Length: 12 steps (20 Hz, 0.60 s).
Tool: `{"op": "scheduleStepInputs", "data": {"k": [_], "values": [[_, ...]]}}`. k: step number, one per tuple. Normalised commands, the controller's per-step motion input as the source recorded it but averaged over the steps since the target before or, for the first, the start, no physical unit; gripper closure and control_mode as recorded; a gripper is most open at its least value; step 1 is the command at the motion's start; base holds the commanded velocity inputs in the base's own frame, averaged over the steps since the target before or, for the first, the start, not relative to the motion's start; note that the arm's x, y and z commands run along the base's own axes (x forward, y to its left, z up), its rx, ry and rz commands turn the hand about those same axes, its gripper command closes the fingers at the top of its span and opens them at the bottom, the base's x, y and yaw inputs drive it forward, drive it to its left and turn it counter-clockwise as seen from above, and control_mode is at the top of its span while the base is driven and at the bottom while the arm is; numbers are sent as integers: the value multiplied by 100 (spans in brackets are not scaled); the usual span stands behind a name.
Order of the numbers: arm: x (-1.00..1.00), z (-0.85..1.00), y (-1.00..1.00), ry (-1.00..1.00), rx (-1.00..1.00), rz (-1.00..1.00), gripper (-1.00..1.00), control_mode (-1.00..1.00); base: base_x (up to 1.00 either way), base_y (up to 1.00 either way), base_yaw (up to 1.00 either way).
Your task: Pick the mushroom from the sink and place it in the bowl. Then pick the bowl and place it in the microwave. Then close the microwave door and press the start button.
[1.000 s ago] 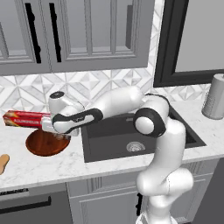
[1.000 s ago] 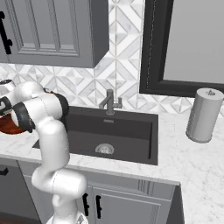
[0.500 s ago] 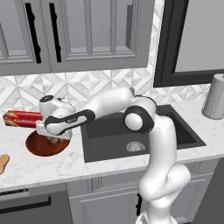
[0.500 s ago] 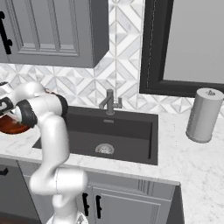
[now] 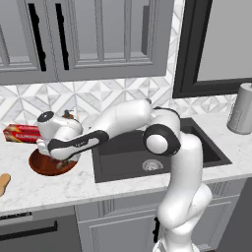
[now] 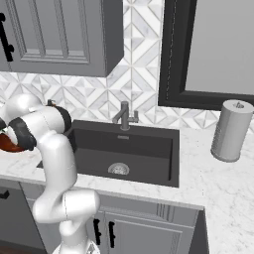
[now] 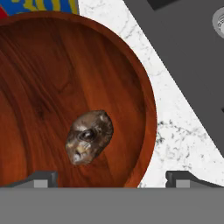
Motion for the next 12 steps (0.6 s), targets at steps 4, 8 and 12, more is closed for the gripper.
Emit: {"op": "scheduleStepInputs", "data": {"k": [4,8,12], "values": [[-42,19,-69,-16,11,0,-100,-100,0,0,0],[-8,44,-78,-6,19,0,-100,-100,0,0,0],[1,28,-61,0,27,1,-100,-100,0,0,0]]}}
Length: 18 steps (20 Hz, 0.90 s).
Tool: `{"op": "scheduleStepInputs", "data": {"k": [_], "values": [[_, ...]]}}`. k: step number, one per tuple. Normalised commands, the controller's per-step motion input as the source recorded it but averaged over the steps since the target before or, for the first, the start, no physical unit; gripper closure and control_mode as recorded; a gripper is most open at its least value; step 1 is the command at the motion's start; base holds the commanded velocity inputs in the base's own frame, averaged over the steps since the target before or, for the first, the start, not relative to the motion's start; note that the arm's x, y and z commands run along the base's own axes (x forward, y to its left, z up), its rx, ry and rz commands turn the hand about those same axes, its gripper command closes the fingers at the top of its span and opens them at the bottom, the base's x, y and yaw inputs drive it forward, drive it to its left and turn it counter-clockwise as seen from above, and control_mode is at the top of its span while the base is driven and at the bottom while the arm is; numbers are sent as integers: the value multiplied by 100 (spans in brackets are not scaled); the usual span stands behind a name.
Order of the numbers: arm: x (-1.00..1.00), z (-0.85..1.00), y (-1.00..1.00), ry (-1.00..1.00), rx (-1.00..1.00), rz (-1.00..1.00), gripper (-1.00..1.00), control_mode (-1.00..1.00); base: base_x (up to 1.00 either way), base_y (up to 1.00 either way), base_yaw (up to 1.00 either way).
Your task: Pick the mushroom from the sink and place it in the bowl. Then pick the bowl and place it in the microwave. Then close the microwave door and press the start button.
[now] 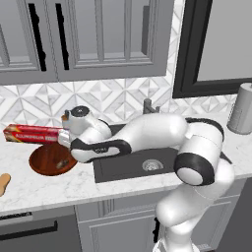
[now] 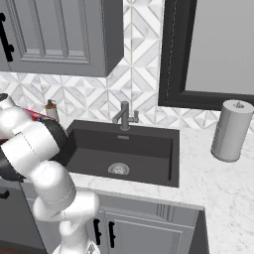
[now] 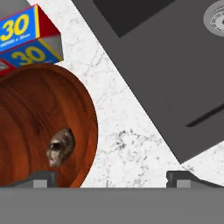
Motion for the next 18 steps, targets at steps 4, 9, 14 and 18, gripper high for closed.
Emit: {"op": "scheduleStepInputs", "data": {"k": [4,9,14,18], "values": [[18,0,-9,3,19,10,-100,-100,0,0,0],[33,0,0,10,12,16,-100,-100,0,0,0],[43,0,1,8,4,9,-100,-100,0,0,0],[31,-3,25,0,0,0,-100,-100,0,0,0]]}}
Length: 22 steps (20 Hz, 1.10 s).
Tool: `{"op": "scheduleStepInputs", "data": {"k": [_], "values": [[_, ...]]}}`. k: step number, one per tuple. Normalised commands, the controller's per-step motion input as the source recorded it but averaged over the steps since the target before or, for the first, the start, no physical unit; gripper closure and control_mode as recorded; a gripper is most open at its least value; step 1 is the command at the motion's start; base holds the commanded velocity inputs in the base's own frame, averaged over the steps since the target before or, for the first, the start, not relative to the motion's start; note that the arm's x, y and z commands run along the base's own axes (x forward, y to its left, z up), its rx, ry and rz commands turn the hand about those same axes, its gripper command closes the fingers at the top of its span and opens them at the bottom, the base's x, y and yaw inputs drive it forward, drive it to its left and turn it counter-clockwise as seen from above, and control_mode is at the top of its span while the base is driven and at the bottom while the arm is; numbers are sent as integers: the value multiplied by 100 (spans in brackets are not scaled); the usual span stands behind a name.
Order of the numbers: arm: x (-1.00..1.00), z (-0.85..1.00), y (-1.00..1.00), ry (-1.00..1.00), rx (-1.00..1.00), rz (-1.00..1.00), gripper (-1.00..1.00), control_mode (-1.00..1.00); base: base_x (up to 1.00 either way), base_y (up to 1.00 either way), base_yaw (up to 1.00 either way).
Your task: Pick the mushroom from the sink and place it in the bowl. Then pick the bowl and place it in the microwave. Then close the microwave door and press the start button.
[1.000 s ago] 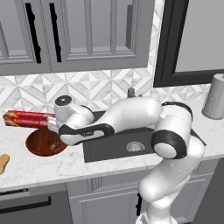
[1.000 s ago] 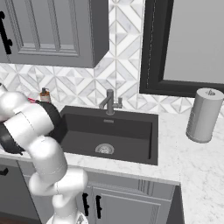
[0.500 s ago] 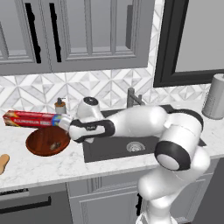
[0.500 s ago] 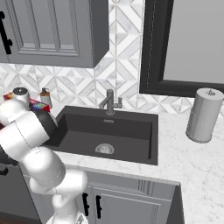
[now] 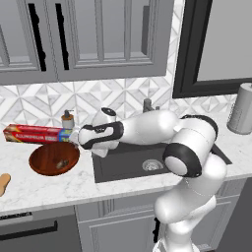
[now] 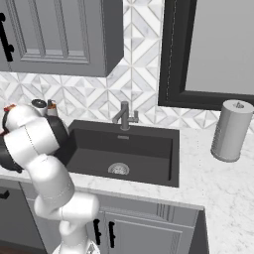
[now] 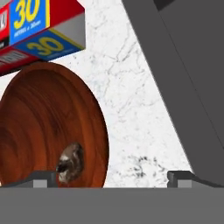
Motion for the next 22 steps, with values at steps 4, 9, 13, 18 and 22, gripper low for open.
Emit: {"op": "scheduleStepInputs", "data": {"k": [4,9,13,18,22], "values": [[32,-5,39,0,0,0,-100,-100,0,0,0],[8,-21,16,0,0,0,-100,-100,0,0,0],[1,-28,0,0,0,0,-100,-100,0,0,0],[5,-29,1,0,0,0,-100,-100,0,0,0],[6,-19,7,0,0,0,100,-100,0,0,0]]}}
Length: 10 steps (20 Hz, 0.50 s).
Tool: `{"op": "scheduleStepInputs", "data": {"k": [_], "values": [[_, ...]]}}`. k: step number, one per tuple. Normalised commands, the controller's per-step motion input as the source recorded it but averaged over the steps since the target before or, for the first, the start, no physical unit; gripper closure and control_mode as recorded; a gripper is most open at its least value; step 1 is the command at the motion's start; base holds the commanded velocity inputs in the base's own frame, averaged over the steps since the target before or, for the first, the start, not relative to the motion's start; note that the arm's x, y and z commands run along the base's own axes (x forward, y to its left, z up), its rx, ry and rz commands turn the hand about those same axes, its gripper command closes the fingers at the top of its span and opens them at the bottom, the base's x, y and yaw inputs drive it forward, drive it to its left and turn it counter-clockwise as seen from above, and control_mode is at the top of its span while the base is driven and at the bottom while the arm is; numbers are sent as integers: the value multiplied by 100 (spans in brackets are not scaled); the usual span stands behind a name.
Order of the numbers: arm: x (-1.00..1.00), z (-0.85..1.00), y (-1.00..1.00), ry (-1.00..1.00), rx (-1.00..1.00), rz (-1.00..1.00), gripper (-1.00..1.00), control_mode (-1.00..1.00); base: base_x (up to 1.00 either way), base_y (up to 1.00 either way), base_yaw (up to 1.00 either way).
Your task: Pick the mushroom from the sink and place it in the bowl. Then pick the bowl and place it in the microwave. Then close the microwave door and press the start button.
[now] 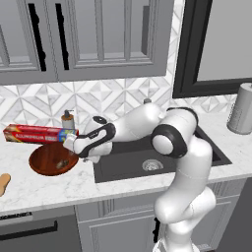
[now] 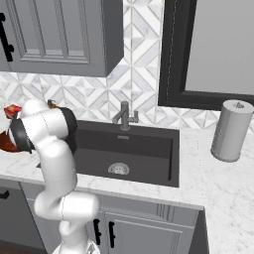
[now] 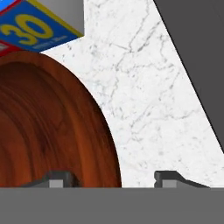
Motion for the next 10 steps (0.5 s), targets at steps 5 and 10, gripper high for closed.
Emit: {"op": "scheduleStepInputs", "data": {"k": [5,10], "values": [[0,-16,4,0,0,0,100,-100,0,0,0],[-8,-2,6,-7,-1,0,100,-100,0,0,0]]}}
